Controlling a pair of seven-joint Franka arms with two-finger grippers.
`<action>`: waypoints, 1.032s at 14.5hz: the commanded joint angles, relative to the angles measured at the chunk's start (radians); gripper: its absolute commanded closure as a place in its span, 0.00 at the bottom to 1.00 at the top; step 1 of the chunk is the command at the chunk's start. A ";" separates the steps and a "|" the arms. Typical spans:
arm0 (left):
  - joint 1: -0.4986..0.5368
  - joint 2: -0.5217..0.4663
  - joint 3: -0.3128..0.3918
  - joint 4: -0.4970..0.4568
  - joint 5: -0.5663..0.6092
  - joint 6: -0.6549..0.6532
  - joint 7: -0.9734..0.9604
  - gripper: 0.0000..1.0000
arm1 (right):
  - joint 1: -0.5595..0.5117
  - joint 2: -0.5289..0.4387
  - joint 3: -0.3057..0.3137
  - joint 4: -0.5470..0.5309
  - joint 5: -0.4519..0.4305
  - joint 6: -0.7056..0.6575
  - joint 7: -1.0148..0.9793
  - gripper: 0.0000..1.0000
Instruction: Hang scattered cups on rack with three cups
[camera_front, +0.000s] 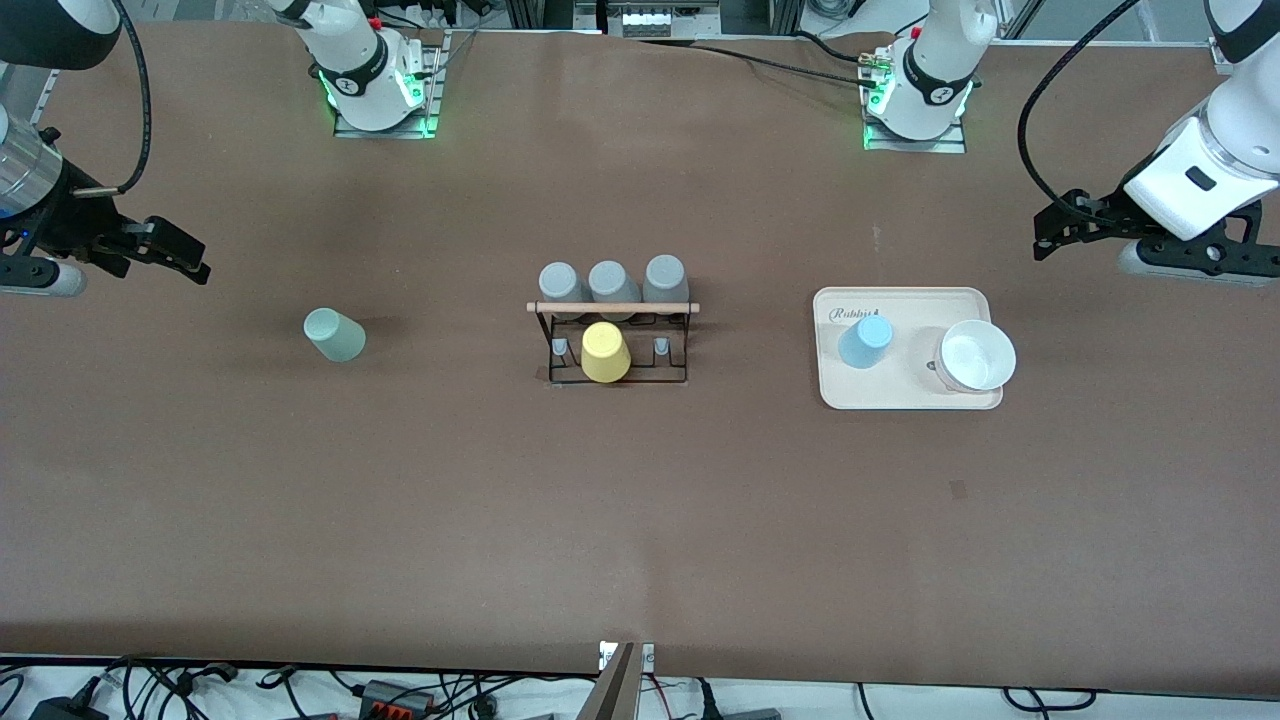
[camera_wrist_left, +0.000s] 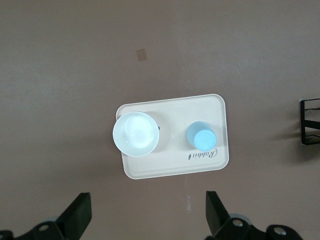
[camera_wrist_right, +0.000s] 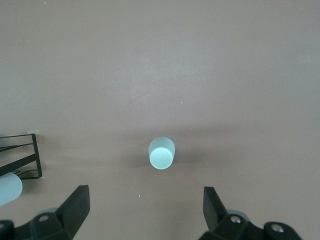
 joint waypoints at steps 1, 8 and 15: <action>0.004 -0.004 -0.003 0.011 -0.001 -0.012 0.017 0.00 | -0.003 -0.008 0.005 -0.006 -0.010 -0.006 -0.003 0.00; 0.001 0.010 -0.005 0.028 -0.001 -0.013 0.003 0.00 | -0.004 -0.006 0.005 0.000 -0.012 -0.009 -0.004 0.00; -0.003 0.030 -0.023 0.042 0.006 -0.073 0.006 0.00 | -0.007 0.012 0.005 0.026 -0.007 -0.010 -0.021 0.00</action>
